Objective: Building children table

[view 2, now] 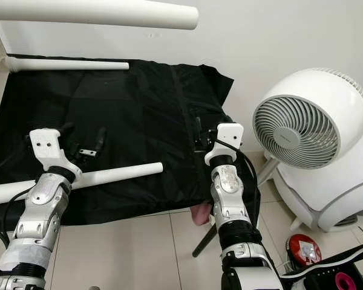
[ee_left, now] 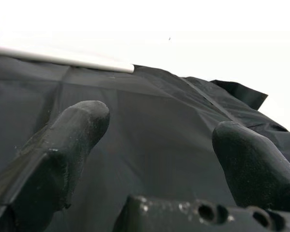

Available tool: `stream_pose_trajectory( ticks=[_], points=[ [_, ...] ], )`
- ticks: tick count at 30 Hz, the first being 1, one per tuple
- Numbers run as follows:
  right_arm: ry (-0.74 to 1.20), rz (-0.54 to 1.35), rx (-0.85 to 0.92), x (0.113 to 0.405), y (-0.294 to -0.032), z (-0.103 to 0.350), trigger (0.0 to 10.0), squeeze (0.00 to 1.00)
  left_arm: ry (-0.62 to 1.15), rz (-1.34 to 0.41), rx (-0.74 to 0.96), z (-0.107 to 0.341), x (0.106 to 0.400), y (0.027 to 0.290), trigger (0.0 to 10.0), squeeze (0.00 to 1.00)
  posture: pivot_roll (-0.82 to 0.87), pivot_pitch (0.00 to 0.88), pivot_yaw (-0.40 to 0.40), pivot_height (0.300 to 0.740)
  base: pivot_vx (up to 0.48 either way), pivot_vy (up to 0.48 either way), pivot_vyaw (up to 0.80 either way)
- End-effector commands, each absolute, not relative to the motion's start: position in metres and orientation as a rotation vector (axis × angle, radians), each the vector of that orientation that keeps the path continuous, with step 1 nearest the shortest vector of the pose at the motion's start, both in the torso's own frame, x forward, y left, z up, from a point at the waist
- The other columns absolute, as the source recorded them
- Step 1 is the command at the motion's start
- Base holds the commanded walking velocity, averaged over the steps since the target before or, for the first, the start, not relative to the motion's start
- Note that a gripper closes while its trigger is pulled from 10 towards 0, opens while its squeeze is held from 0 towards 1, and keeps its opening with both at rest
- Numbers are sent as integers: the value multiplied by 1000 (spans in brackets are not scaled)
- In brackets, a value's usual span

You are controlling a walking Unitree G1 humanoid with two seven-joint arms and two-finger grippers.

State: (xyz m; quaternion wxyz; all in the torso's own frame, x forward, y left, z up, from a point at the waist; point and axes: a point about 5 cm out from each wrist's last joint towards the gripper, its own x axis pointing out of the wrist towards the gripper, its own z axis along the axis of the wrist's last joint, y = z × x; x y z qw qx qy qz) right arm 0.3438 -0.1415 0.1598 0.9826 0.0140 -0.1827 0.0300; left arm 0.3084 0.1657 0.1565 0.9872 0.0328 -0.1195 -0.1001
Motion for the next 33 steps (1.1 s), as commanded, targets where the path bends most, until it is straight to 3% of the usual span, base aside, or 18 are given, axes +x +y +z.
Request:
stream_pose_trajectory(
  ticks=[1, 13, 22, 33],
  points=[
    [-351, 45, 24, 342, -147, 156, 10000, 0, -223, 33, 36, 153, 309, 175, 10000, 0, 59, 0, -75, 740, 0, 0, 0],
    [-350, 52, 17, 342, -145, 156, 10000, 0, -215, 72, 23, 151, 313, 181, 10000, 0, 54, 0, -79, 740, 0, 0, 0],
    [-346, 59, -1, 334, -145, 150, 10000, 0, -227, 78, 22, 143, 292, 182, 10000, 0, 62, 0, -65, 740, 0, 0, 0],
    [-341, 72, -16, 336, -145, 151, 10000, 0, -221, 59, 43, 140, 290, 181, 10000, 0, 64, 17, -73, 740, 0, 0, 0]
  ],
)
